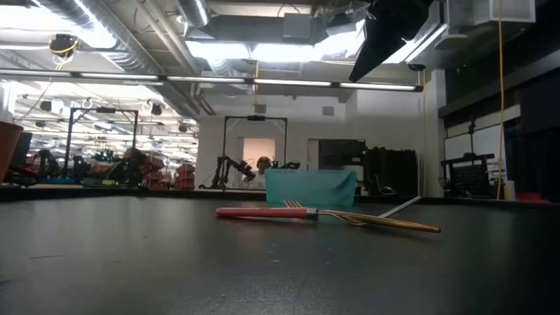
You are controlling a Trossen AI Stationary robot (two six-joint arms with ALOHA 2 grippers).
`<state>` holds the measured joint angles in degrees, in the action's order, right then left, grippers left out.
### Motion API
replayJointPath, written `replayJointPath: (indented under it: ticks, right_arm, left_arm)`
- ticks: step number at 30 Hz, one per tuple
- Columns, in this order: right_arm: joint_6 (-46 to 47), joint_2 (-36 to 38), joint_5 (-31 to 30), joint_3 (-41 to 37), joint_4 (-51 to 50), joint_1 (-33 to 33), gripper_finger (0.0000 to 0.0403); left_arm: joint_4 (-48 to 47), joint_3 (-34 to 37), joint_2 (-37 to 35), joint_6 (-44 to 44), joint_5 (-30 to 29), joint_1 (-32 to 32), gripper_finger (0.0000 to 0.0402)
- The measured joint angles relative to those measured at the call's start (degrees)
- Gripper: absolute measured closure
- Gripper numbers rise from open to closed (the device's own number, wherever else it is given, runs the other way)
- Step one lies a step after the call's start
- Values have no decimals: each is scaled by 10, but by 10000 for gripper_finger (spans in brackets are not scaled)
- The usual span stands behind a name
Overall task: Sort silverware by color (type)
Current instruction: Put the pink fork into the orange bin, then put the gold fork into the blue bin
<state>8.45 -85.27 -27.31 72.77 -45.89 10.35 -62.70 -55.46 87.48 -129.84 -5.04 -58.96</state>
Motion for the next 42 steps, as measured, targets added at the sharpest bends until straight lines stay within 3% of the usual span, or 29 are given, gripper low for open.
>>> replayJointPath:
  ticks: [11, 22, 28, 34, 38, 42]
  right_arm:
    - [3, 0, 1, 0, 0, 1, 331]
    - [68, 0, 60, 0, 0, 1, 331]
    - [123, 0, 61, 0, 0, 1, 331]
    - [158, -9, 104, 1, 3, 1, 331]
    - [173, -24, 132, 1, 21, 2, 331]
    - [176, -50, 165, 1, 43, 2, 331]
  left_arm:
    - [10, 0, -13, -5, 24, 0, 285]
    - [46, 0, -120, 24, 18, -1, 289]
    - [130, 0, -179, 137, -89, 1, 287]
    - [214, 0, -207, 327, -203, 29, 291]
    - [227, 0, -211, 452, -243, 69, 291]
    - [227, 0, -211, 564, -244, 120, 291]
